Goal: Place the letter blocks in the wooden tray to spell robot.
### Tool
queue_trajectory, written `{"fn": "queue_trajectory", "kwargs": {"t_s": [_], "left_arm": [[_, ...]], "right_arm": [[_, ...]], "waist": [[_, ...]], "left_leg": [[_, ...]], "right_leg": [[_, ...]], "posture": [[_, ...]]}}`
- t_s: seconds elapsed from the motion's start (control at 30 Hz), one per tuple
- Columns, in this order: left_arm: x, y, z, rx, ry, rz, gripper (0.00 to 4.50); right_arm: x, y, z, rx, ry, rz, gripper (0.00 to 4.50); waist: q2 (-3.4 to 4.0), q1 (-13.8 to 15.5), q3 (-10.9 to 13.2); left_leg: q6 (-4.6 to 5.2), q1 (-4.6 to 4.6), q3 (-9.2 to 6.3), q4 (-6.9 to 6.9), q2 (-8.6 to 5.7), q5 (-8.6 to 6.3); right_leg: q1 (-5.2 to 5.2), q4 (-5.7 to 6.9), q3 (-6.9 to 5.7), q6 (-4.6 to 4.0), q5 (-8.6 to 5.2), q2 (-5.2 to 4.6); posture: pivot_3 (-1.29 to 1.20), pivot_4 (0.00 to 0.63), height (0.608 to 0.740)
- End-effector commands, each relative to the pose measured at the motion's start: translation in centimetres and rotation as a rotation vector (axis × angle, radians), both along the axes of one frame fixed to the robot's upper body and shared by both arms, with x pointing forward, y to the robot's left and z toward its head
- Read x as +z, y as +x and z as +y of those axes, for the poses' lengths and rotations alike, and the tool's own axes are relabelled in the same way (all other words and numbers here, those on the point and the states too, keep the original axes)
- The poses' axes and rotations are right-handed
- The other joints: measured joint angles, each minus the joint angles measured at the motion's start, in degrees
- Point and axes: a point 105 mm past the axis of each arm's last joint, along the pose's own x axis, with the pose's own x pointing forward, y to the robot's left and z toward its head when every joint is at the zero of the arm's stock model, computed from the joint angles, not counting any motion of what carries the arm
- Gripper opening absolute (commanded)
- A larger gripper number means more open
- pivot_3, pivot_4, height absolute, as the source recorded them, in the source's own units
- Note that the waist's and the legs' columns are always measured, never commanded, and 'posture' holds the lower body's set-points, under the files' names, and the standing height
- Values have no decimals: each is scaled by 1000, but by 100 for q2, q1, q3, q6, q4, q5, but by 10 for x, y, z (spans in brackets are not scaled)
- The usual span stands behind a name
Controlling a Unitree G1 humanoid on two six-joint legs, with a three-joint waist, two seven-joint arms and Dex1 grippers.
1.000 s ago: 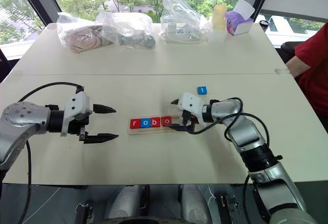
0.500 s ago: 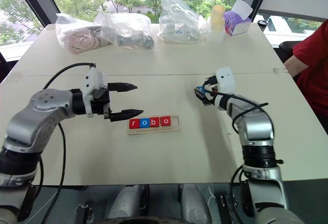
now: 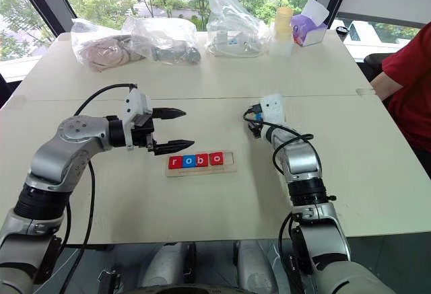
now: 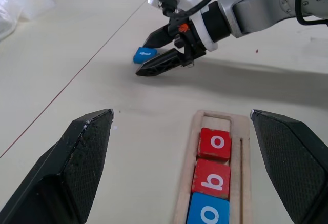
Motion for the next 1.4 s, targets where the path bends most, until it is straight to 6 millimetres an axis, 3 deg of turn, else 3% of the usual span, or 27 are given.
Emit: {"fn": "queue_trajectory", "kwargs": {"t_s": [0.03, 0.07, 0.23, 0.33, 0.4, 0.57, 0.77, 0.8, 0.83, 0.97, 1.07, 1.17, 1.23, 1.4], "left_arm": [[10, -6, -1, -13, -2, -49, 4500], [9, -7, -2, -19, -2, -45, 4500], [3, -20, -10, -92, 42, -22, 4500], [-4, -31, -15, -156, 107, -19, 4500], [-4, -33, -19, -178, 105, -19, 4500], [-8, -28, -29, -200, 97, -30, 4500], [-27, -14, -36, -205, 147, -28, 4500], [-27, -13, -36, -209, 140, -25, 4500], [-26, -13, -35, -212, 133, -24, 4500], [-20, -11, -31, -211, 103, -19, 4500], [-8, -17, -22, -221, 100, -8, 4500], [1, -24, -10, -231, 96, 21, 4500], [2, -27, -4, -228, 119, 25, 4500], [5, -44, 7, -268, 190, 49, 4500]], "right_arm": [[-2, 1, -10, -39, -69, -5, 1623], [-1, 1, -11, -45, -81, -14, 1183], [18, -9, -27, -127, -55, -80, 1183], [30, -34, -41, -226, 2, -103, 1183], [25, -57, -46, -319, 106, -42, 1183], [17, -95, -46, -447, 152, 29, 1183], [-10, -99, -25, -390, 143, 115, 1183], [-11, -98, -25, -388, 138, 116, 2226], [-10, -98, -28, -393, 128, 114, 2532], [3, -97, -41, -407, 156, 71, 4485], [32, -88, -54, -284, 186, -33, 4485], [59, -81, -53, 91, 101, -119, 4485], [59, -87, -55, 313, -4, -103, 4485], [28, -99, -85, 633, -215, 6, 4485]], "waist": [[-1, 1, 0], [-1, 1, -1], [-1, 49, 0], [0, 120, 0], [0, 115, 0], [3, 70, -1], [7, 59, -4], [6, 56, -5], [6, 56, -5], [6, 66, -4], [8, 62, -3], [8, 67, -1], [8, 85, 2], [3, 81, 4]], "left_leg": [[0, -1, -1, 1, 0, 0], [0, -1, -2, 1, 0, 0], [0, -4, -5, -1, 1, 0], [0, -14, -6, -8, 1, 0], [0, -19, -9, -12, 2, 0], [0, -14, -12, -10, 3, 0], [-1, -7, -3, -9, 0, 1], [-1, -9, -3, -9, 1, 1], [-1, -9, -3, -9, 1, 1], [-1, -11, -4, -9, 2, 1], [-1, -13, -5, -9, 2, 1], [-1, -14, -4, -8, 1, 1], [0, -13, -1, -11, -1, 0], [12, -9, 0, -17, -3, -7]], "right_leg": [[0, 0, 0, 0, 0, -2], [0, 0, 0, 0, 0, -4], [-1, -1, -1, 1, 0, -8], [-14, -1, -1, 1, 0, -8], [-19, -1, -2, 1, -1, -8], [-21, 0, 1, -1, -2, -2], [-19, -1, 3, -4, -3, 3], [-20, -2, 3, -4, -3, 3], [-20, -4, 3, -3, -2, 3], [-20, -4, 3, -3, -2, 3], [-22, -4, 4, -2, -2, 1], [-19, -11, 3, 0, -2, -3], [-9, -29, -3, 1, -3, -3], [5, -44, -10, 6, -7, 1]], "posture": [[0, 150, 740], [0, 150, 740], [0, 150, 740], [0, 150, 740], [0, 150, 740], [0, 150, 740], [0, 150, 740], [0, 150, 740], [0, 150, 740], [0, 150, 740], [0, 150, 740], [0, 150, 740], [0, 150, 740], [0, 150, 740]]}}
